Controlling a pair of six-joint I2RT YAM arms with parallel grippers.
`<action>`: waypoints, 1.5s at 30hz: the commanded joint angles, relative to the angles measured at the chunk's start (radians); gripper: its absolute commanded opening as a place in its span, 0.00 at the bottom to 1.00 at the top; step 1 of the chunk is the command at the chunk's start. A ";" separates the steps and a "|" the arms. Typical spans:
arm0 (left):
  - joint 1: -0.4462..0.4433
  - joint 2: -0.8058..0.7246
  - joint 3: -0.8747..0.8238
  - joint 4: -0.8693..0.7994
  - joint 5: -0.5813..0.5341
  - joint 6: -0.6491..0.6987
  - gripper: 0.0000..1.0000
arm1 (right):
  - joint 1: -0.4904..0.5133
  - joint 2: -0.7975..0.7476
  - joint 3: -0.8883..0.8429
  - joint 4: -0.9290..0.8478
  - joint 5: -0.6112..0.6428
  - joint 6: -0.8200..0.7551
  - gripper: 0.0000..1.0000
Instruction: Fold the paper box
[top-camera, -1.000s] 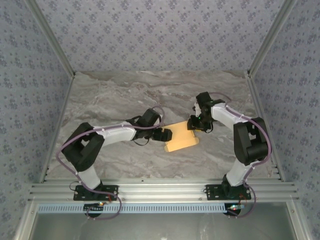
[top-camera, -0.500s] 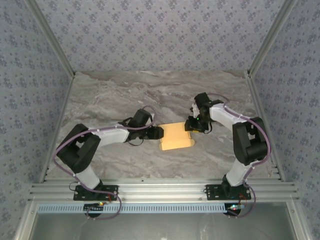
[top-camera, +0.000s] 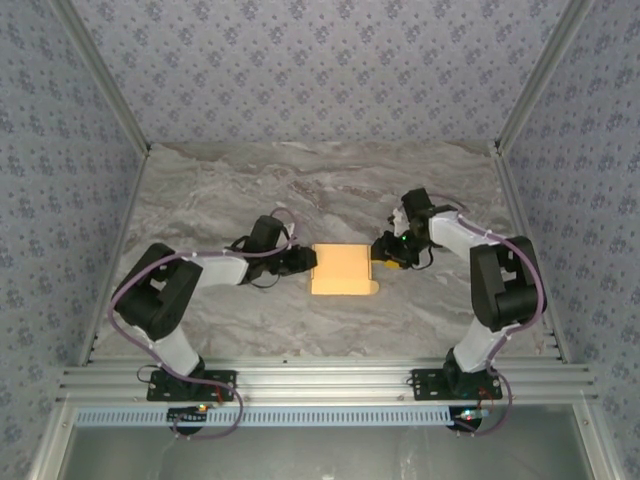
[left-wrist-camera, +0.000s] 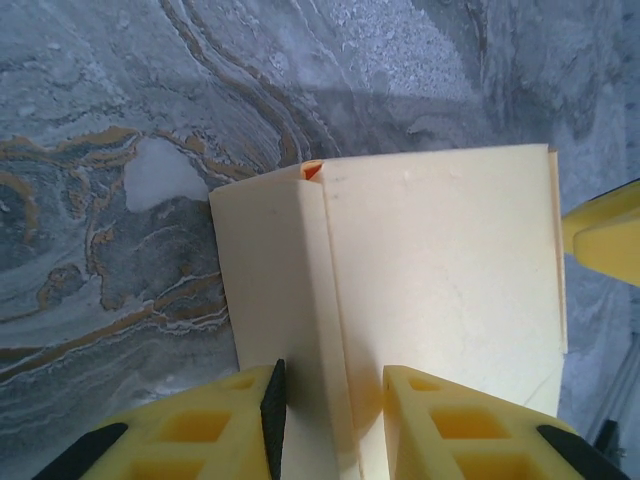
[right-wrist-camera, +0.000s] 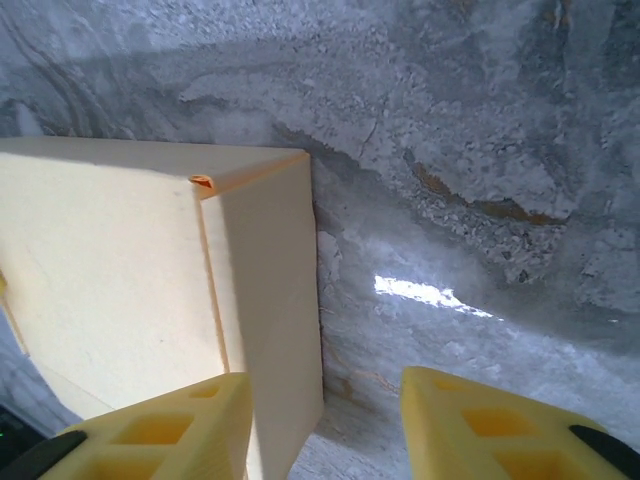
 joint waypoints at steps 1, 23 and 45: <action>0.032 0.043 -0.029 0.081 0.075 -0.047 0.31 | -0.027 -0.086 -0.062 0.103 -0.081 0.016 0.50; 0.187 0.246 -0.175 0.651 0.339 -0.283 0.25 | -0.096 0.032 -0.210 0.416 -0.453 0.116 0.67; 0.192 0.291 -0.195 0.689 0.345 -0.290 0.24 | 0.013 0.124 -0.244 0.738 -0.520 0.401 0.66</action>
